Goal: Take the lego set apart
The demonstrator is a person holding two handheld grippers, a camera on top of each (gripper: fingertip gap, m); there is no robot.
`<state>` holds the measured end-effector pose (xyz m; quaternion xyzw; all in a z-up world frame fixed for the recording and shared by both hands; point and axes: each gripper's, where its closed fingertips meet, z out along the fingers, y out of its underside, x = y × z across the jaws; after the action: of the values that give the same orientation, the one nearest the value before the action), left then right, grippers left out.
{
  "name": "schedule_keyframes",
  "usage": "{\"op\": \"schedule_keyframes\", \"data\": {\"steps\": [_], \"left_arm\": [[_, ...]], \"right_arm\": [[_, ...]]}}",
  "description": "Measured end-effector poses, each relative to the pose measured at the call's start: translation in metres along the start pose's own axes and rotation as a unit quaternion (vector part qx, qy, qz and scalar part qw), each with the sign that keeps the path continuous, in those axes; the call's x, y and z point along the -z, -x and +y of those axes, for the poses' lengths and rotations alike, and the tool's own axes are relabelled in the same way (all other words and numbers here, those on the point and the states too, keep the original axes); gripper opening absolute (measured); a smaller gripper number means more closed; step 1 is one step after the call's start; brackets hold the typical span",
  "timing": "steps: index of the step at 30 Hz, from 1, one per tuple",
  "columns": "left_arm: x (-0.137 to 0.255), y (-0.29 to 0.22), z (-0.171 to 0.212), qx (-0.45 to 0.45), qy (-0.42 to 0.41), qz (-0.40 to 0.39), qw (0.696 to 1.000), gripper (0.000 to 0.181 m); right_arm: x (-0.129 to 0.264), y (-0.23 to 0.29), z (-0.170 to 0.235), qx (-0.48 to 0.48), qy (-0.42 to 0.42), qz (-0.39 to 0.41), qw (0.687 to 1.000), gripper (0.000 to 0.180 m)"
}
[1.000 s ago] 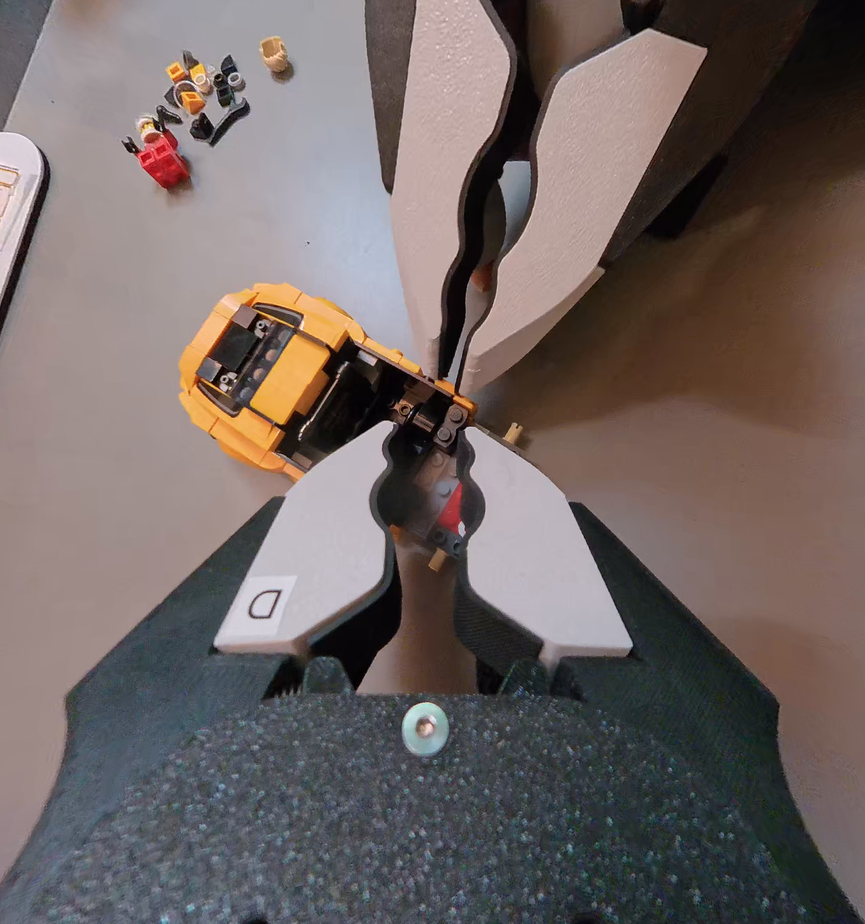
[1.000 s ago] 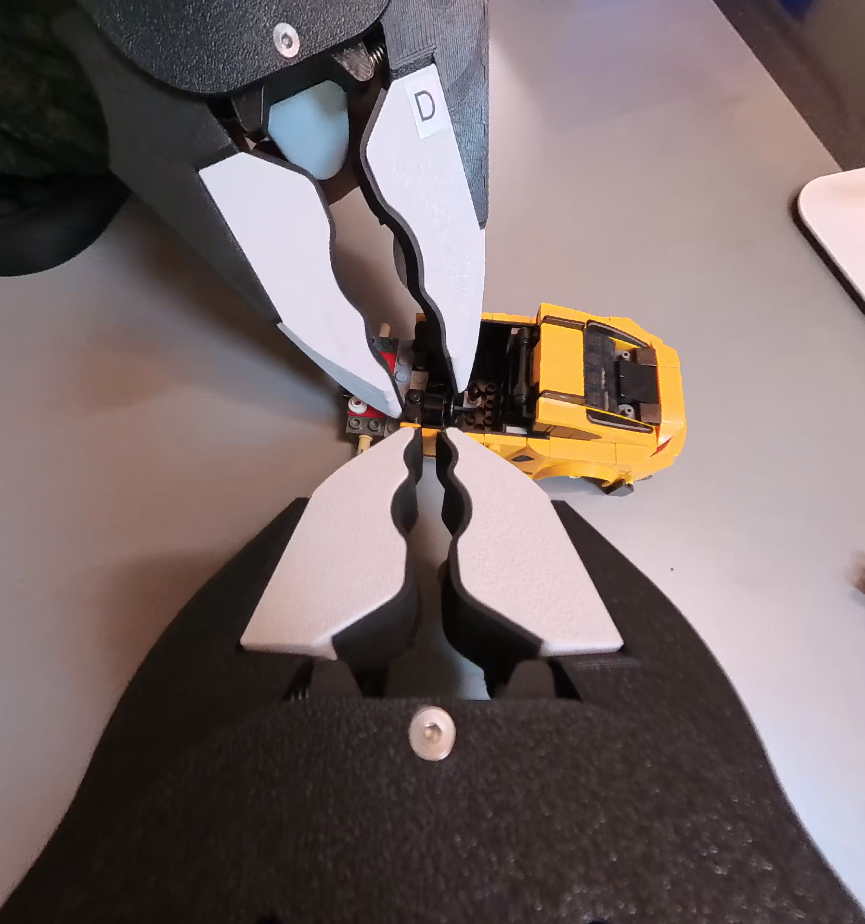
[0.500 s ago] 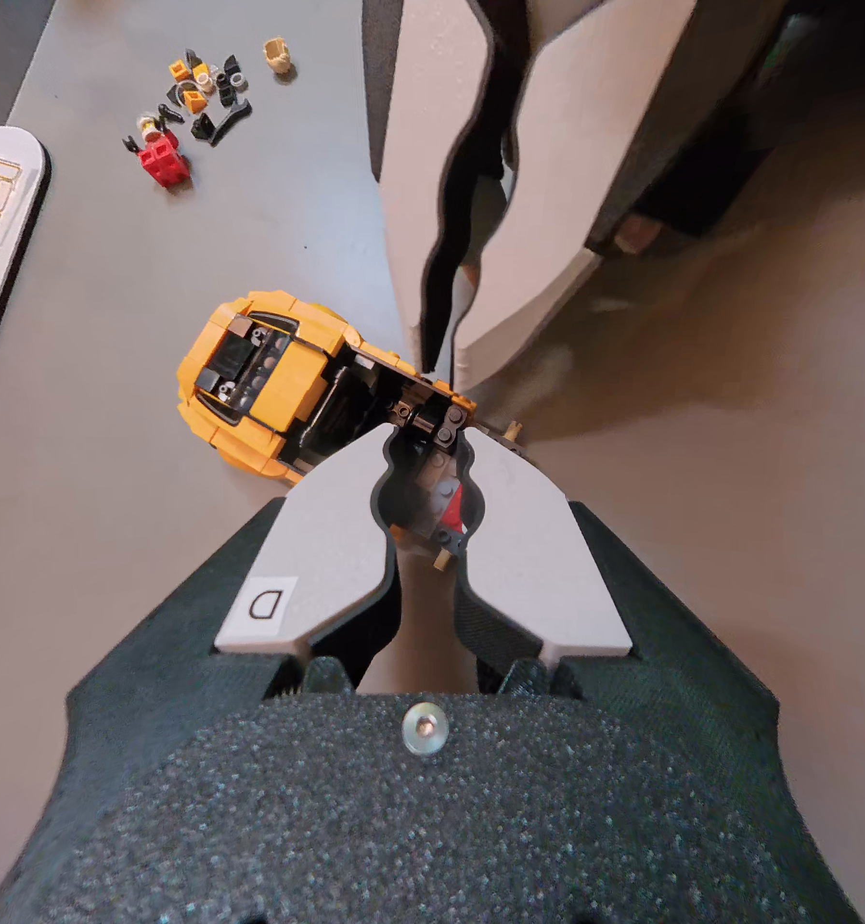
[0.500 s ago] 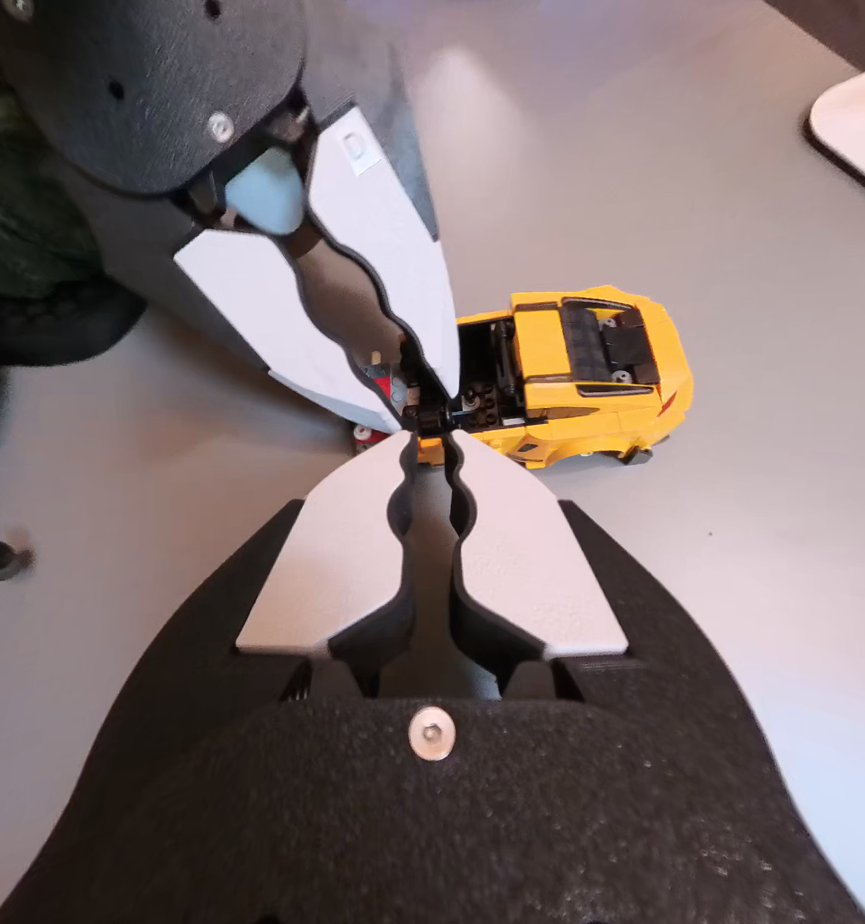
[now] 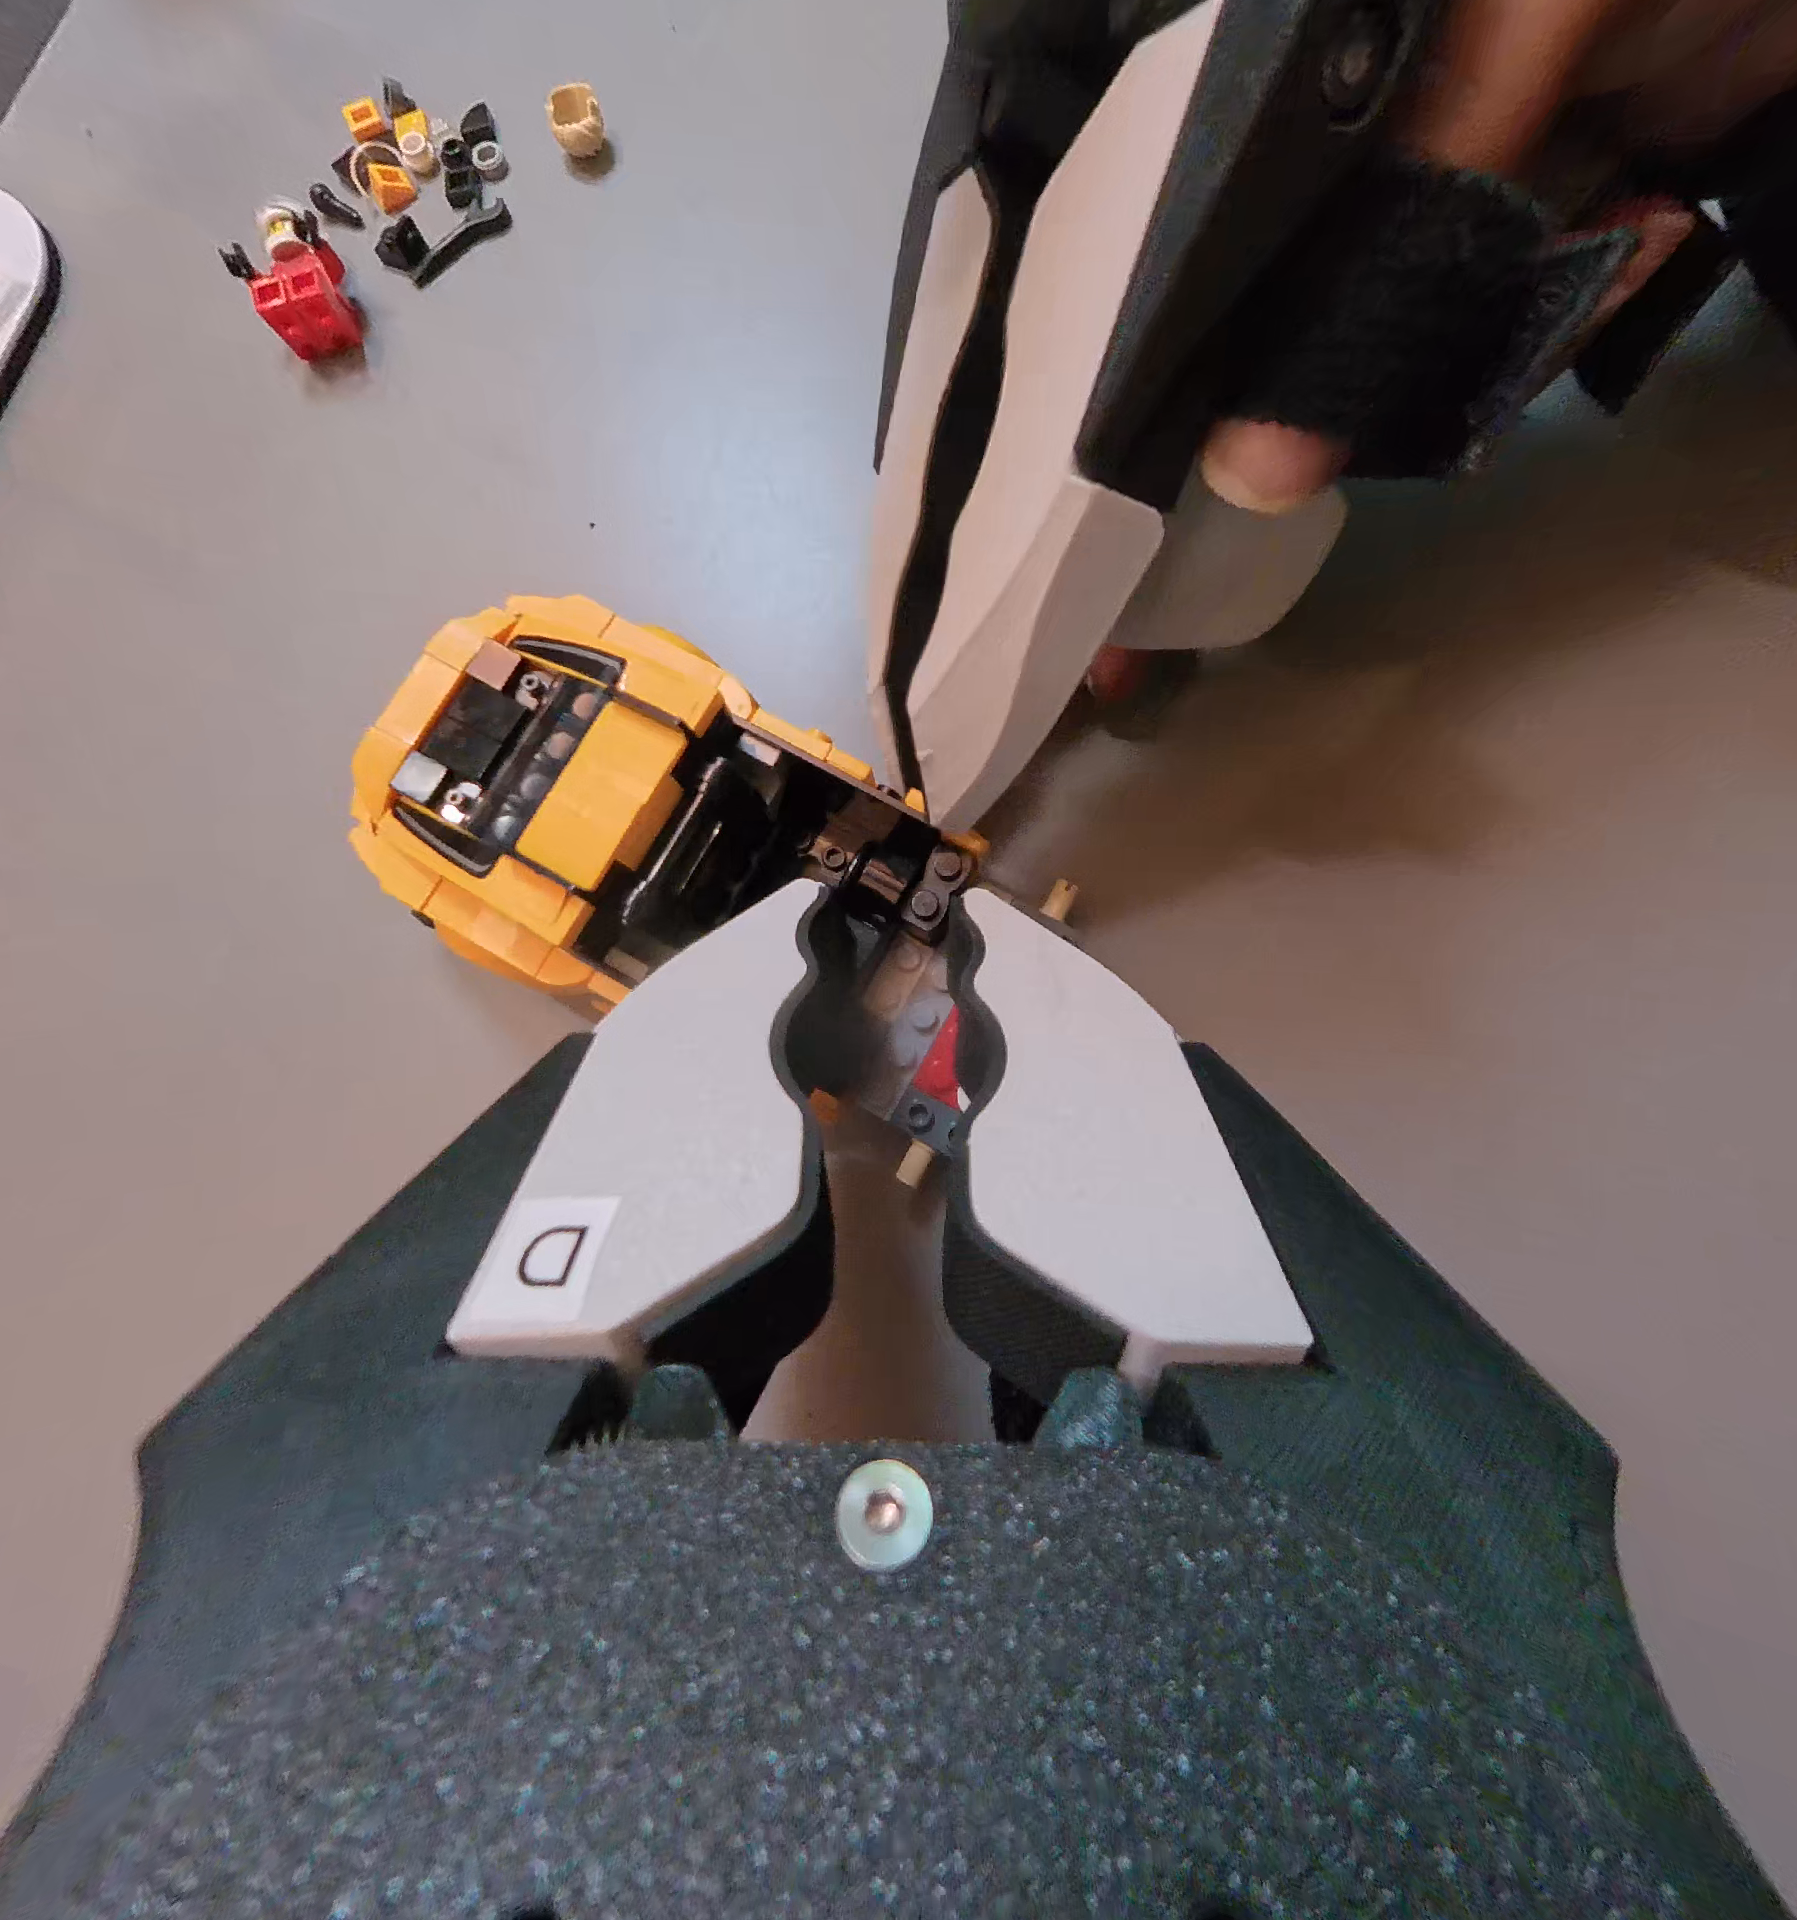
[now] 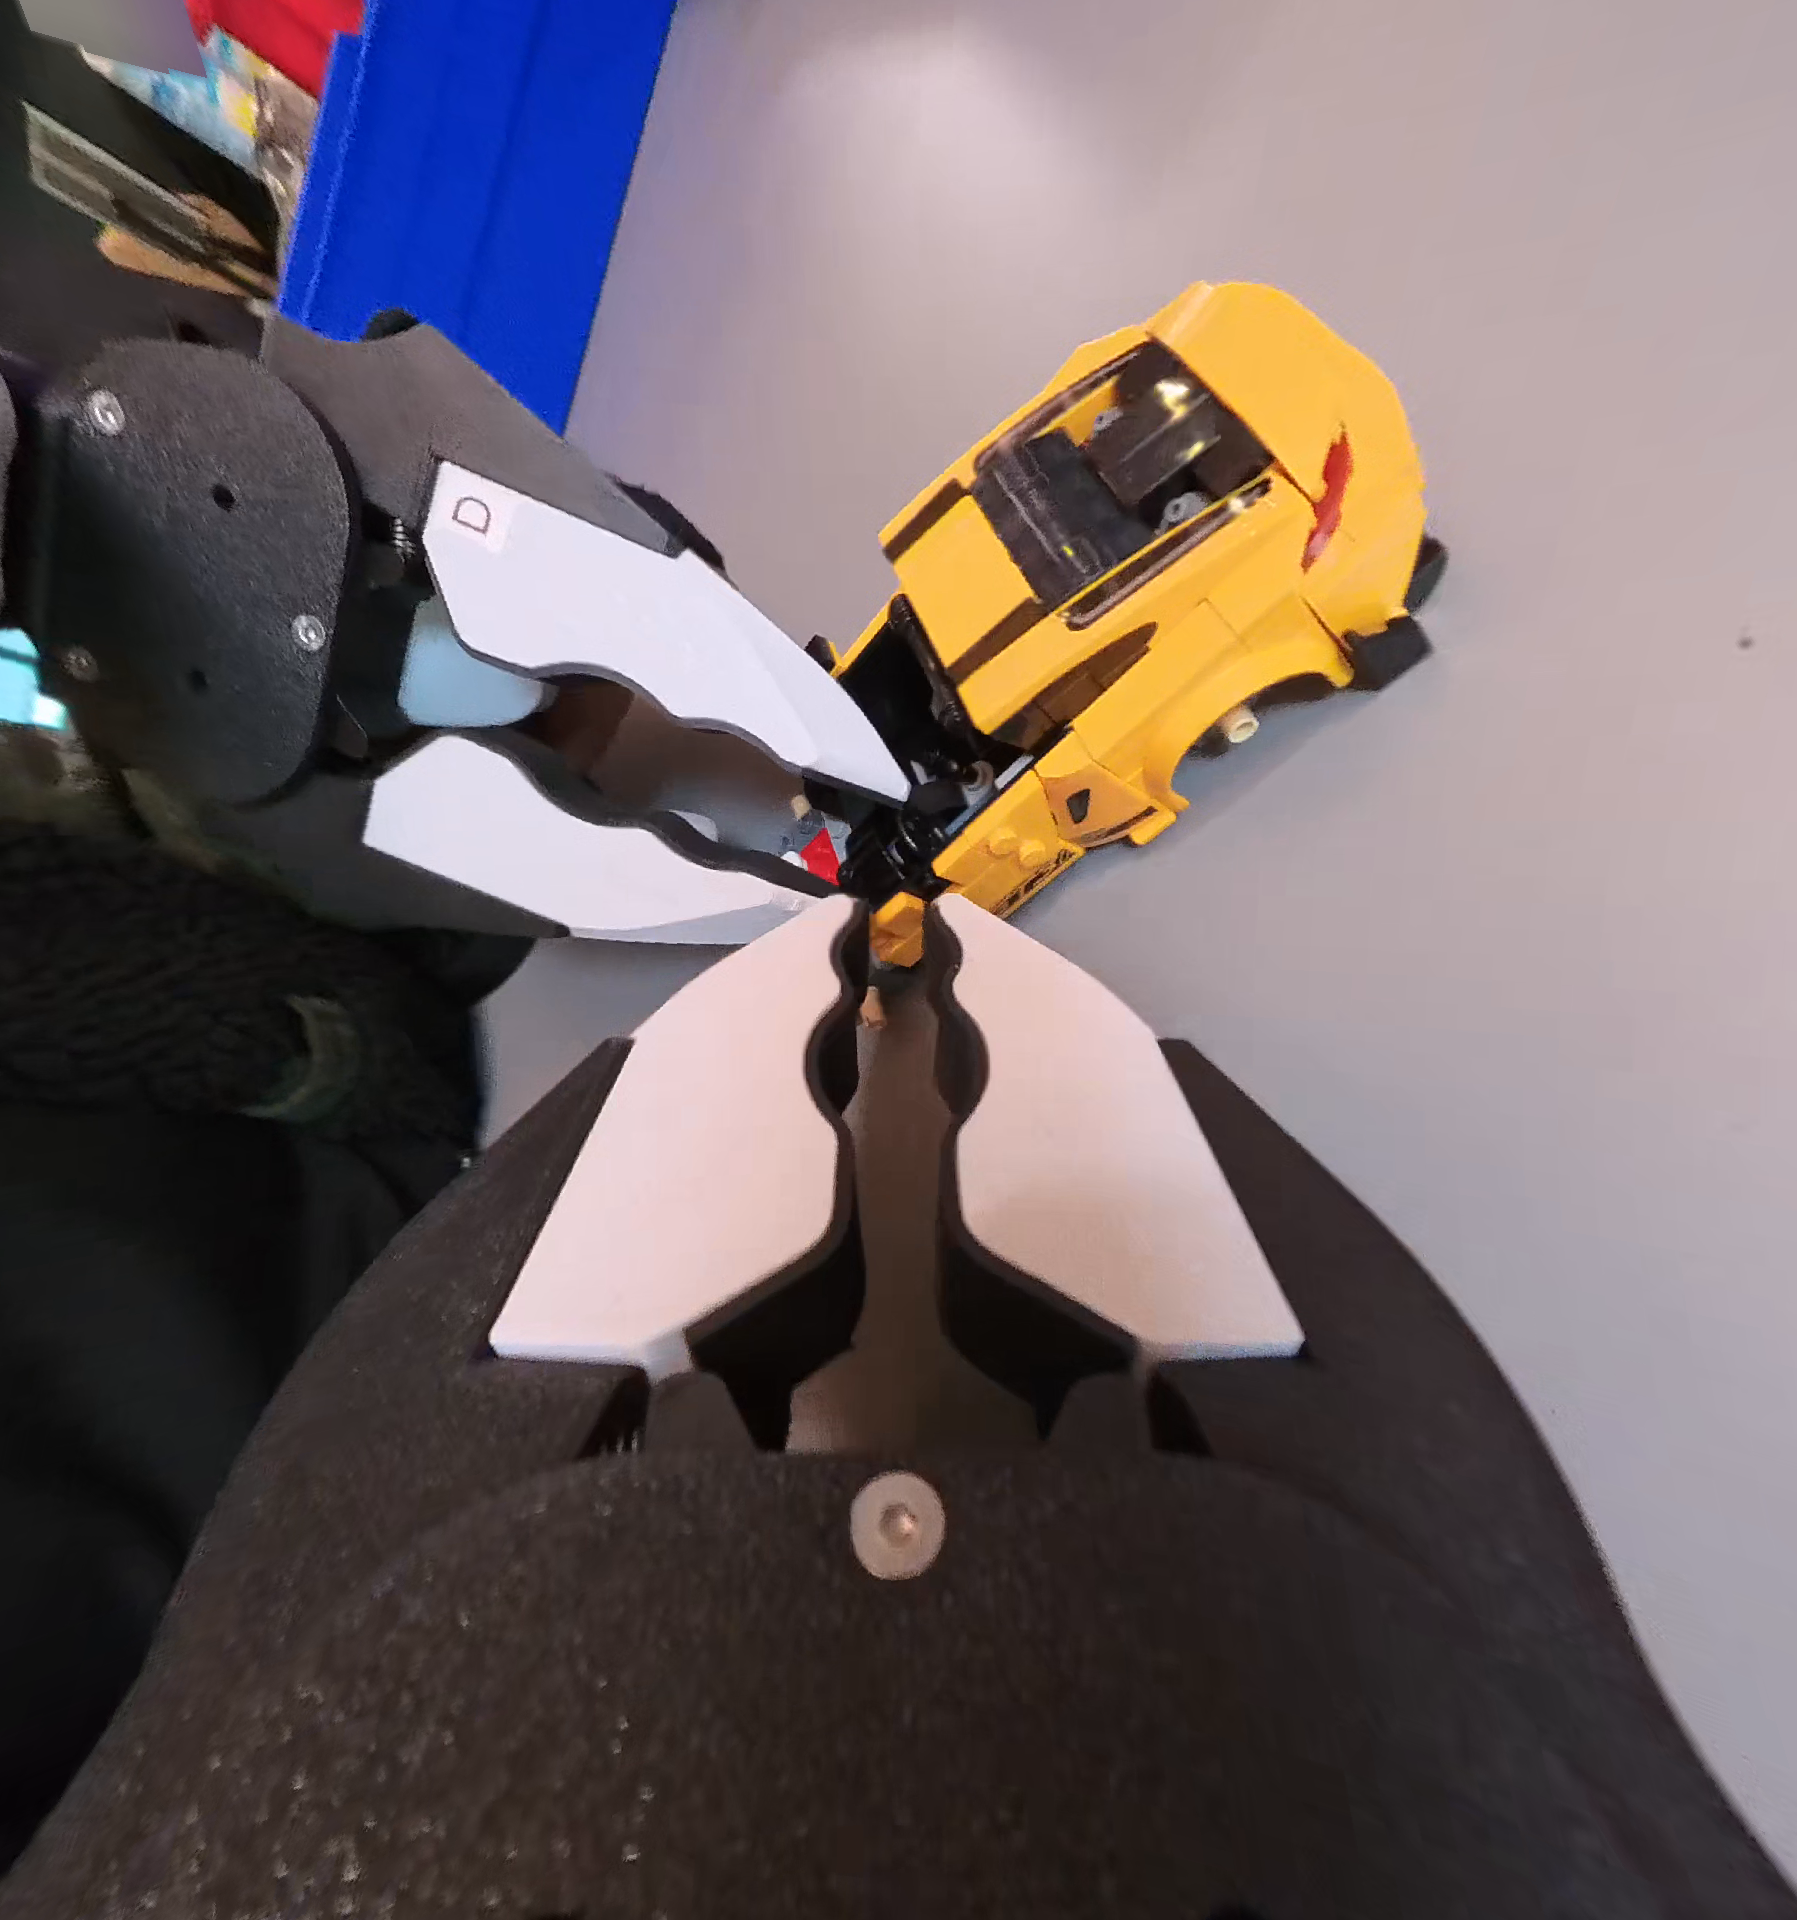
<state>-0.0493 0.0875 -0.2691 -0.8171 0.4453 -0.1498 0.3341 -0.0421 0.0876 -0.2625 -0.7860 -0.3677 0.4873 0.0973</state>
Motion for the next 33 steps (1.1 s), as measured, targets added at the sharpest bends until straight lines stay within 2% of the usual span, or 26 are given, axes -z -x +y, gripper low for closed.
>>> {"op": "schedule_keyframes", "data": {"steps": [3, 8, 11, 16, 18, 22, 24, 26, 33], "left_arm": [[0.0, 0.0, 0.0, -0.001, 0.0, -0.004, 1.0, 0.02], [0.0, 0.0, 0.001, 0.005, 0.002, -0.003, 1.0, 0.02], [0.0, 0.0, 0.001, 0.013, 0.002, -0.001, 1.0, 0.02], [0.0, -0.001, 0.001, 0.022, 0.004, 0.0, 1.0, 0.02], [0.0, -0.001, 0.001, 0.027, 0.006, -0.002, 1.0, 0.021], [-0.001, -0.001, -0.001, 0.036, 0.005, -0.007, 0.999, 0.021], [-0.002, -0.002, -0.002, 0.042, 0.005, -0.011, 0.999, 0.02], [-0.003, -0.003, -0.003, 0.049, 0.004, -0.016, 0.999, 0.02], [-0.004, -0.005, -0.004, 0.053, 0.004, -0.022, 0.998, 0.02]], "right_arm": [[0.0, -0.001, -0.001, -0.032, 0.004, -0.01, 0.999, 0.007], [0.0, -0.002, -0.001, -0.035, 0.007, -0.01, 0.999, 0.007], [0.003, -0.003, -0.004, -0.025, 0.002, -0.012, 1.0, 0.0], [0.005, -0.006, -0.002, -0.006, 0.015, 0.009, 1.0, 0.0], [0.008, -0.018, 0.007, 0.013, 0.028, 0.051, 0.998, 0.0], [0.012, -0.001, -0.001, -0.01, -0.001, 0.019, 1.0, 0.0], [0.01, -0.003, 0.0, -0.02, 0.005, 0.022, 1.0, 0.012], [0.007, -0.005, 0.002, -0.033, 0.008, 0.017, 0.999, 0.015], [0.005, -0.005, 0.003, -0.062, 0.018, 0.004, 0.998, 0.01]]}}
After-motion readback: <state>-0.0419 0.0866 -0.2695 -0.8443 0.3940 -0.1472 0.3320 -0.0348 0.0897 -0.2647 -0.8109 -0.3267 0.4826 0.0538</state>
